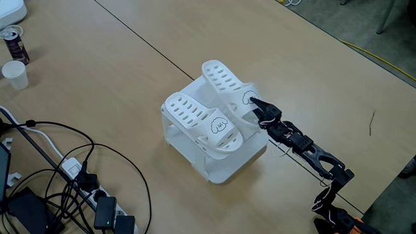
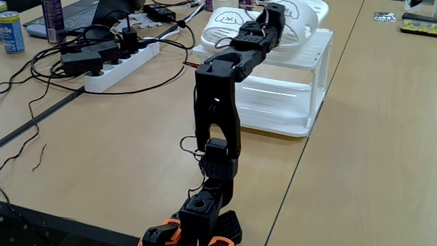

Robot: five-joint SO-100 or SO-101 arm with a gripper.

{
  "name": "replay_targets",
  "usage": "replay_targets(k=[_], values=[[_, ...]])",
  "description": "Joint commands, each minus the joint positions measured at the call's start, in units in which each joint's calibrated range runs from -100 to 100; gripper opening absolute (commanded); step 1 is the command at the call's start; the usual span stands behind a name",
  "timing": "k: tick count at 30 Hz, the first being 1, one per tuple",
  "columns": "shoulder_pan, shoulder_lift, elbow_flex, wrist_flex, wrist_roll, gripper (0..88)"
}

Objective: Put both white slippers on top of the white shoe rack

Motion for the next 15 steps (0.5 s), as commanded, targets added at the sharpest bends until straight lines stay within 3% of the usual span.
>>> replay_targets(k=[1, 15], values=[[-0.5, -0.4, -5.1, 0.1, 0.4, 0.8], [-1.1, 1.5, -4.9, 0.1, 0.4, 0.8]])
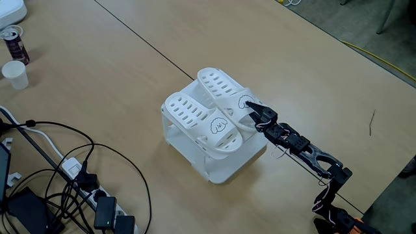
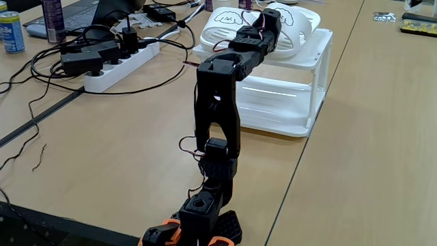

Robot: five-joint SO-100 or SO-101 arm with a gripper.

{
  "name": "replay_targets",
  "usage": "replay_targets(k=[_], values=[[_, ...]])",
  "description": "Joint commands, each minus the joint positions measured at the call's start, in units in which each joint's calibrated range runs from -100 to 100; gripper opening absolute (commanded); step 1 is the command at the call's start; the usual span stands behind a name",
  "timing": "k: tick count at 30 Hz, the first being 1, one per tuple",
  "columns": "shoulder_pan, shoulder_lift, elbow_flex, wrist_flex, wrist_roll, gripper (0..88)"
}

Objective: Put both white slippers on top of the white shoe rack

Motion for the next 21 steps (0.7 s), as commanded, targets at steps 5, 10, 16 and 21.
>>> replay_targets(k=[5, 10, 16, 21], values=[[0.2, -0.4, -2.9, -0.3, 0.4, 1.5], [0.3, -0.4, -2.0, -0.3, 0.4, 11.5], [0.2, -0.2, -2.0, -0.3, 0.4, 12.9], [-0.1, -0.3, -1.9, -0.2, 0.4, 12.9]])
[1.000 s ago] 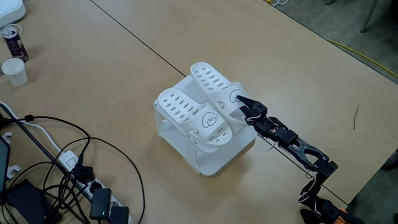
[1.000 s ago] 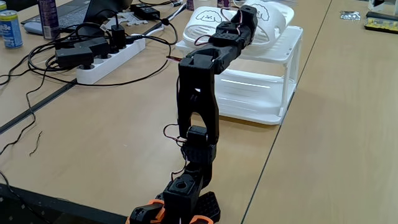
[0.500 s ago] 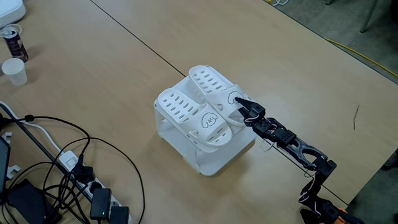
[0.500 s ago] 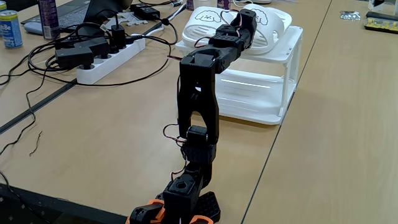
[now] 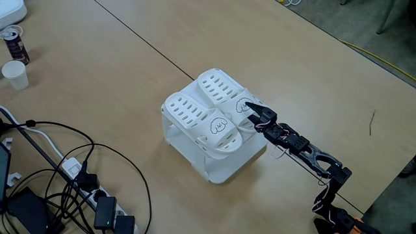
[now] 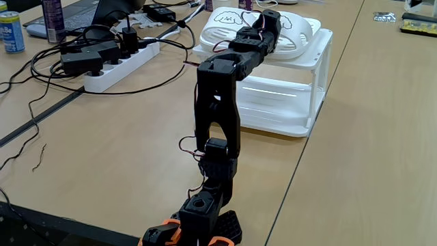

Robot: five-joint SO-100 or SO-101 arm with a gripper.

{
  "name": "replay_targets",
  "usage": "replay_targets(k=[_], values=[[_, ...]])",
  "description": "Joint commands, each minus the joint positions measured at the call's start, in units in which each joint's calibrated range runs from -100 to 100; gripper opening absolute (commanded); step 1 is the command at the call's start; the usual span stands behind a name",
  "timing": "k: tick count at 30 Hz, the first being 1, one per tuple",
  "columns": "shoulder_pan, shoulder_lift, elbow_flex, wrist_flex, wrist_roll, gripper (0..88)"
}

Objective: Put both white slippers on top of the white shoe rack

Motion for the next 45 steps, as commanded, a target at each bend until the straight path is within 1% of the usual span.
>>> replay_targets(k=[1, 10, 16, 22, 28, 42, 45], values=[[-0.1, -1.2, -1.4, -0.2, 0.4, 12.9], [-0.3, -5.9, 6.6, -0.2, 0.4, 13.0], [0.3, -9.3, 7.9, 0.1, 0.4, 13.3], [0.3, -11.6, 7.9, 0.1, 0.4, 16.4], [0.6, -13.9, 8.7, 0.1, 0.4, 16.4], [4.8, -27.7, 21.9, 0.1, 0.4, 15.7], [5.1, -31.0, 24.1, 0.1, 0.4, 13.0]])
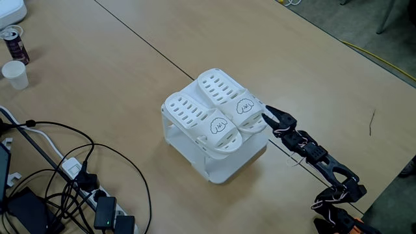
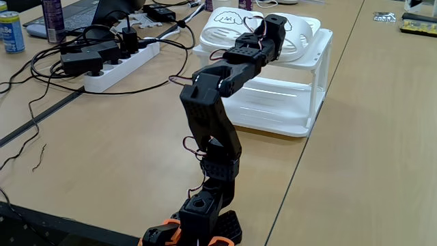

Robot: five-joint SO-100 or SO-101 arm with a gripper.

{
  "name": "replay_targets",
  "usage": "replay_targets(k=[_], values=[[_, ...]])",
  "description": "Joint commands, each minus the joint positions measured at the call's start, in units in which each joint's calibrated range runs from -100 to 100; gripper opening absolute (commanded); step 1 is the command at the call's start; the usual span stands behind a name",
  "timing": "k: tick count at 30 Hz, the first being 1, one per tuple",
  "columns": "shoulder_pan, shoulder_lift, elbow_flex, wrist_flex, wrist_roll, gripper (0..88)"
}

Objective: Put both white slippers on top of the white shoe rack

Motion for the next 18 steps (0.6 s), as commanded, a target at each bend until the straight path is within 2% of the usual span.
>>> replay_targets(k=[1, 7, 18], values=[[0.4, -7.2, 1.2, 0.1, 0.4, 11.0], [0.2, -14.6, 9.2, 0.1, 0.4, 0.5], [-2.6, -18.9, 21.4, 0.1, 0.4, 0.8]])
